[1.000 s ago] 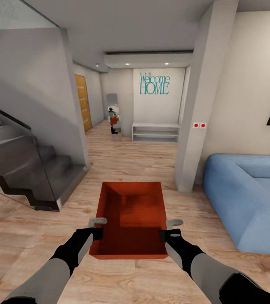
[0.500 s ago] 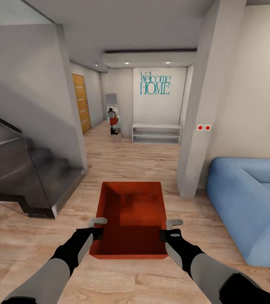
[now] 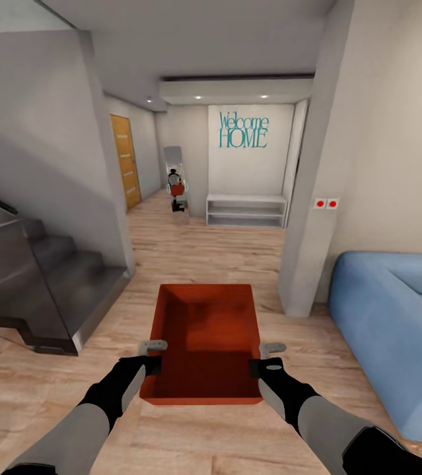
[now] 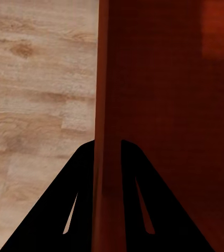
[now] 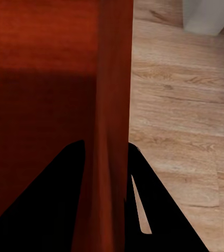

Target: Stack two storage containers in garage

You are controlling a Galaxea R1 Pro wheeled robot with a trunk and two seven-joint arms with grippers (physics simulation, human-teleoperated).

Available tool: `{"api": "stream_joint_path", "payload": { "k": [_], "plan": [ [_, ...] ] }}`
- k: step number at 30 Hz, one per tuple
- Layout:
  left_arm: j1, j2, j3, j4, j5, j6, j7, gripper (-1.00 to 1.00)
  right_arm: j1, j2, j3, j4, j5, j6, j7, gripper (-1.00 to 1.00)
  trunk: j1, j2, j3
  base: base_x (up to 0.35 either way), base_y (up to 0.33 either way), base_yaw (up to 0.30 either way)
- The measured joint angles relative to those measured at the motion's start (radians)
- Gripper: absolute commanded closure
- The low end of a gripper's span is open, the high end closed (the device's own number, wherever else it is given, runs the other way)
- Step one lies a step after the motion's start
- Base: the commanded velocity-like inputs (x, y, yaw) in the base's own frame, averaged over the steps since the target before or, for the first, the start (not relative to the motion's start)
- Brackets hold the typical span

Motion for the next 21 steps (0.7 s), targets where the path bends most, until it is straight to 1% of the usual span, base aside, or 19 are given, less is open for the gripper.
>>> {"api": "stream_joint_path", "payload": {
  "k": [21],
  "plan": [
    [0.000,0.000,0.000,0.000,0.000,0.000,0.000,1.00,0.000,0.000,0.000,0.000,0.000,0.000,0.000,1.00,0.000,0.000,0.000,0.323,0.000,0.000]
  ]
}}
